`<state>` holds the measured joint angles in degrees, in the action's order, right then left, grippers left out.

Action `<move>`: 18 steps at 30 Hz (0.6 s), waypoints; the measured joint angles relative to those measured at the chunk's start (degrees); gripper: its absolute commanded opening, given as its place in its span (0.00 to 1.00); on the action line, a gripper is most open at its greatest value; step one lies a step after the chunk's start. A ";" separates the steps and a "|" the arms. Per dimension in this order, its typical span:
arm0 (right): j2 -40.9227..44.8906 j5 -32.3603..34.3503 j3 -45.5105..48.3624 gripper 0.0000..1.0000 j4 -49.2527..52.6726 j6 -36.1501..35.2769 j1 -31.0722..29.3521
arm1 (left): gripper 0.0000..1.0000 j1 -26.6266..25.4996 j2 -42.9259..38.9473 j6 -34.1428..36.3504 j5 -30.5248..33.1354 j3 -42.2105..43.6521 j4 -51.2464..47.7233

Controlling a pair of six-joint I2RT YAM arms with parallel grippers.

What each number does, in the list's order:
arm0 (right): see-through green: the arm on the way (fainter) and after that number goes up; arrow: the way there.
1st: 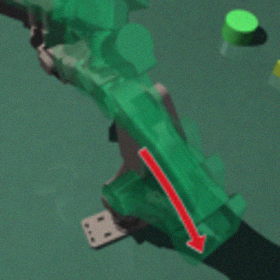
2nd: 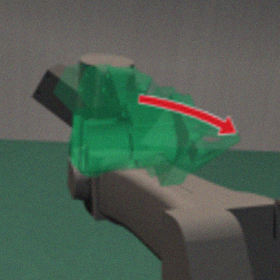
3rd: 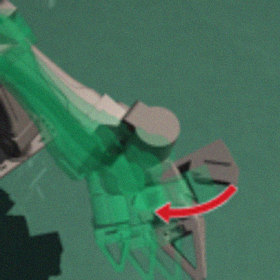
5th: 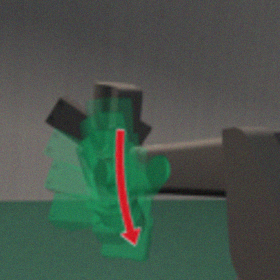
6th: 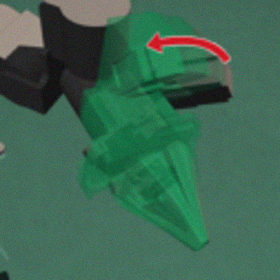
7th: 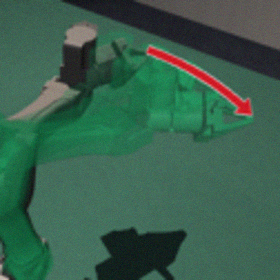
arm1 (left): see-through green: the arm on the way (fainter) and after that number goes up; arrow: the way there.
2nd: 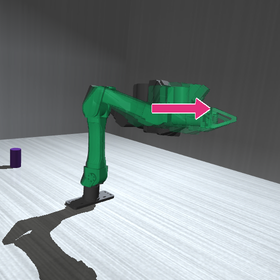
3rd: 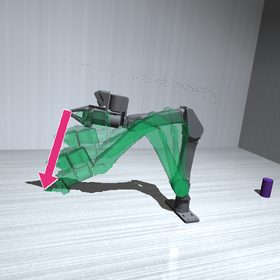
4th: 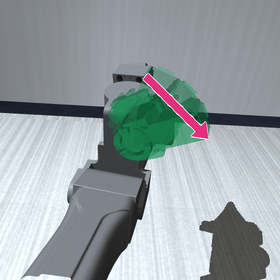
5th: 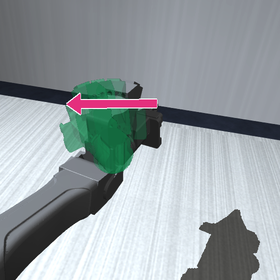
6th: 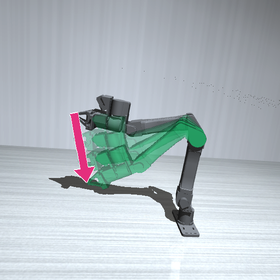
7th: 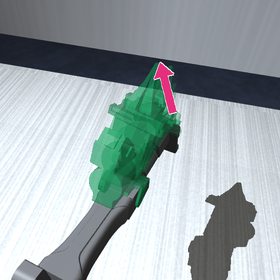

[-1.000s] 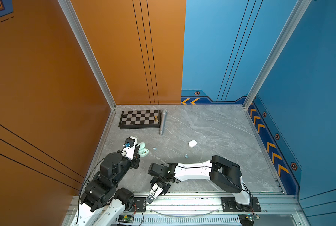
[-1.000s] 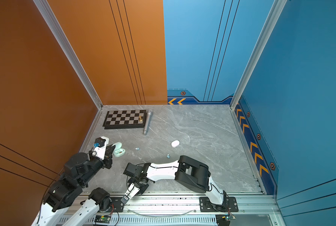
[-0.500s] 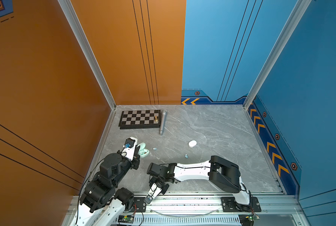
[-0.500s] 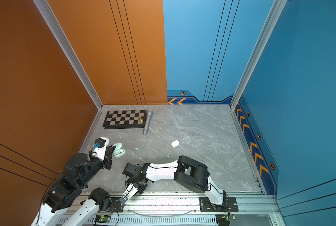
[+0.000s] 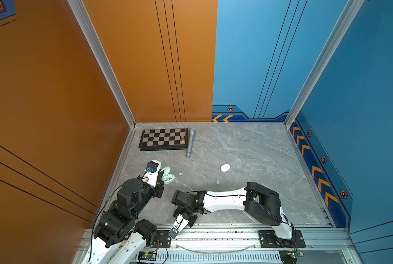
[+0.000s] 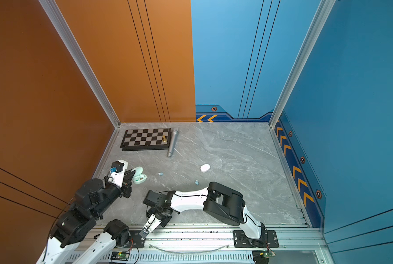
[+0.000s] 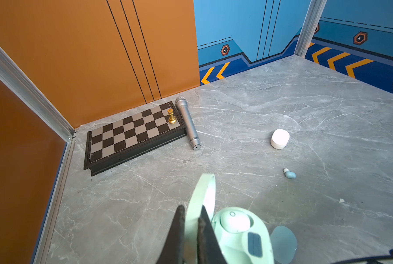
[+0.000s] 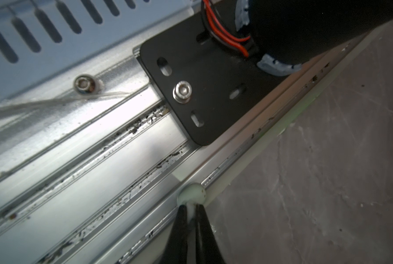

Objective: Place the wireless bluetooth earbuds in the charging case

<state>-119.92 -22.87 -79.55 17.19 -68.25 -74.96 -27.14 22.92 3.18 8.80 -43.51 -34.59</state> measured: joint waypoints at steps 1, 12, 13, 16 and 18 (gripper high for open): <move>0.00 -0.02 0.00 0.04 -0.04 0.11 0.00 | 0.00 0.00 0.00 0.00 0.00 -0.02 0.00; 1.79 0.74 2.60 0.00 -1.79 2.43 -0.04 | 0.00 0.00 0.00 0.02 0.24 -0.02 0.00; 2.29 0.92 3.23 0.00 -1.88 2.95 -0.04 | 0.00 0.00 0.00 0.04 0.24 -0.02 0.00; 4.26 1.75 5.22 0.00 -1.97 4.72 0.00 | 0.00 0.00 0.00 0.22 0.55 -0.02 0.00; 5.46 2.01 6.05 0.00 -2.29 5.88 0.15 | 0.00 0.00 0.00 0.24 0.85 -0.02 0.00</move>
<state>-114.45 -20.86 -73.49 14.90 -62.37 -74.81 -27.14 22.92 3.42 9.65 -43.53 -34.59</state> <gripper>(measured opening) 0.072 0.101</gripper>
